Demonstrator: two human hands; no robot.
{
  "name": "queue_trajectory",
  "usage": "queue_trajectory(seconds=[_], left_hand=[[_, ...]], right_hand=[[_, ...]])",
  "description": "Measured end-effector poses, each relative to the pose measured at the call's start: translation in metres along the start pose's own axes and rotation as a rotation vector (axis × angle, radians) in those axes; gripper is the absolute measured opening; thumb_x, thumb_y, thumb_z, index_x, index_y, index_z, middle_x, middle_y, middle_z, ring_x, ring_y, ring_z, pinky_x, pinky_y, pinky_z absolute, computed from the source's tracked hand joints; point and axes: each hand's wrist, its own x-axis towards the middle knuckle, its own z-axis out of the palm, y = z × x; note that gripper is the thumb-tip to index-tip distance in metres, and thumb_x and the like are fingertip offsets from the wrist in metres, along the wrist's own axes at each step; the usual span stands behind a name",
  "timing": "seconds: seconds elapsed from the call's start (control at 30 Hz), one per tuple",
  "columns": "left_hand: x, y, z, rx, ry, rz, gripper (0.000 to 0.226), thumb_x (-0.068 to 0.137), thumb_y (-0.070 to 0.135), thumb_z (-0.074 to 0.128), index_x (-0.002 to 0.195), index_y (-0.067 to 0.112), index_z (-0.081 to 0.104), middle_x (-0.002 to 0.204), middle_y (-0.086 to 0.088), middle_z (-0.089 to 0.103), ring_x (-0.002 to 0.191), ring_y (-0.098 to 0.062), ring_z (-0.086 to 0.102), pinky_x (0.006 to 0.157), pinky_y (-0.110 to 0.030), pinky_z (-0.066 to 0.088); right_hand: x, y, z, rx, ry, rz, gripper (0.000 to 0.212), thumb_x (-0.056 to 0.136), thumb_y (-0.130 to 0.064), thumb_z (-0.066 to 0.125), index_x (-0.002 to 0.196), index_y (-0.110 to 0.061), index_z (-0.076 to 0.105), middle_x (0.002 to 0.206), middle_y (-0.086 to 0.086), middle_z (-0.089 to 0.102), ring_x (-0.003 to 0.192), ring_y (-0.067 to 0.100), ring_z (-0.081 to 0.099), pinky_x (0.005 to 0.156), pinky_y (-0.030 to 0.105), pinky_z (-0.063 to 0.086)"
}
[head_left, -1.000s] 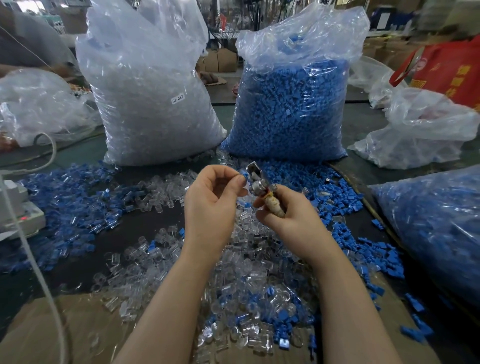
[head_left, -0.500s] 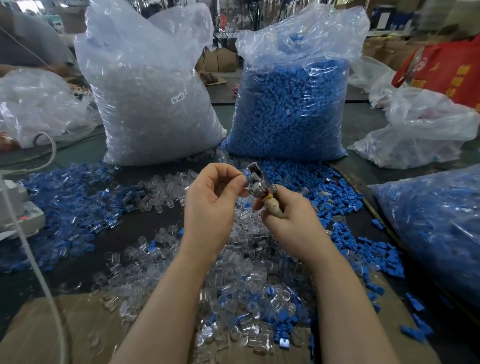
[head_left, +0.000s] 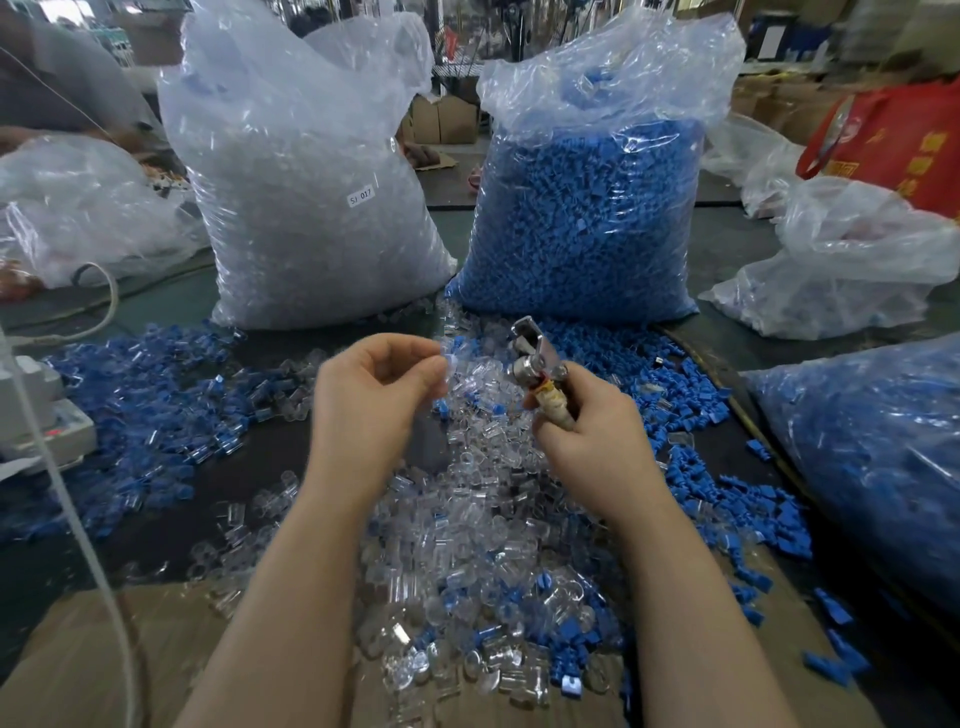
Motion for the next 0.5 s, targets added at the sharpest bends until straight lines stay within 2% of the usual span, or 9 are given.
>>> queue_trajectory(seconds=[0.07, 0.13, 0.27, 0.37, 0.5], left_hand=[[0.009, -0.009, -0.024, 0.215, 0.111, -0.014, 0.012, 0.084, 0.015, 0.075, 0.082, 0.026, 0.072, 0.071, 0.005, 0.073, 0.07, -0.009, 0.071, 0.066, -0.022, 0.057], [0.016, -0.019, -0.05, 0.516, 0.227, -0.034, 0.012, 0.083, 0.021, 0.075, 0.076, 0.029, 0.069, 0.074, 0.006, 0.072, 0.076, -0.014, 0.068, 0.073, -0.031, 0.053], [0.018, -0.039, -0.083, 0.966, 0.364, -0.19, 0.007, 0.085, 0.017, 0.073, 0.091, 0.018, 0.076, 0.098, -0.015, 0.071, 0.097, -0.038, 0.061, 0.082, -0.044, 0.049], [0.017, -0.048, -0.094, 1.022, 0.405, -0.328, 0.012, 0.086, 0.01, 0.07, 0.096, 0.013, 0.076, 0.106, -0.022, 0.068, 0.1, -0.043, 0.06, 0.08, -0.048, 0.051], [0.015, -0.048, -0.097, 1.011, 0.413, -0.394, 0.019, 0.087, 0.008, 0.07, 0.105, 0.009, 0.075, 0.111, -0.025, 0.066, 0.101, -0.044, 0.06, 0.081, -0.048, 0.052]], right_hand=[[0.001, 0.002, -0.001, 0.001, 0.04, 0.021, 0.018, 0.071, -0.027, 0.049, 0.083, -0.018, 0.059, 0.068, 0.001, 0.061, 0.063, 0.025, 0.055, 0.061, 0.05, 0.05], [0.002, 0.003, -0.002, 0.008, 0.06, 0.036, 0.016, 0.071, -0.028, 0.052, 0.082, -0.019, 0.058, 0.068, 0.003, 0.061, 0.061, 0.024, 0.053, 0.061, 0.049, 0.049], [0.002, 0.003, -0.001, 0.007, 0.063, 0.041, 0.013, 0.071, -0.029, 0.053, 0.08, -0.021, 0.057, 0.068, 0.001, 0.059, 0.059, 0.02, 0.05, 0.058, 0.044, 0.046], [0.002, 0.004, -0.002, 0.002, 0.047, 0.045, 0.011, 0.074, -0.028, 0.054, 0.081, -0.021, 0.058, 0.067, -0.002, 0.059, 0.059, 0.018, 0.05, 0.057, 0.043, 0.045], [0.002, 0.003, -0.002, -0.009, 0.038, 0.045, 0.008, 0.075, -0.026, 0.055, 0.082, -0.022, 0.058, 0.064, -0.002, 0.058, 0.059, 0.019, 0.051, 0.058, 0.044, 0.046]])
